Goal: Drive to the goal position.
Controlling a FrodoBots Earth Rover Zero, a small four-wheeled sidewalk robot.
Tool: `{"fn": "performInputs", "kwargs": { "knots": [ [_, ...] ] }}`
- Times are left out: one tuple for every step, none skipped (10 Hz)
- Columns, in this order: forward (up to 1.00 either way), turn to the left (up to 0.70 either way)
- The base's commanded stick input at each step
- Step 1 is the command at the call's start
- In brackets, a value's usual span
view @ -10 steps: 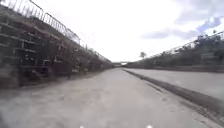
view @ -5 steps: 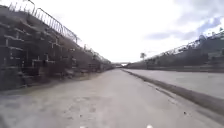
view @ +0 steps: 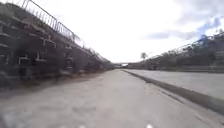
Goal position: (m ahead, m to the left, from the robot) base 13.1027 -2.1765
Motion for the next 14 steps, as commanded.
{"fn": "performInputs", "kwargs": {
  "knots": [
    [1.00, 0.00],
    [1.00, 0.00],
    [1.00, 0.00],
    [1.00, 0.00],
    [1.00, 0.00],
    [1.00, 0.00],
    [1.00, 0.00],
    [1.00, 0.00],
    [1.00, 0.00],
    [1.00, 0.00],
    [1.00, 0.00],
    [1.00, 0.00],
    [1.00, 0.00],
    [1.00, 0.00]
  ]
}}
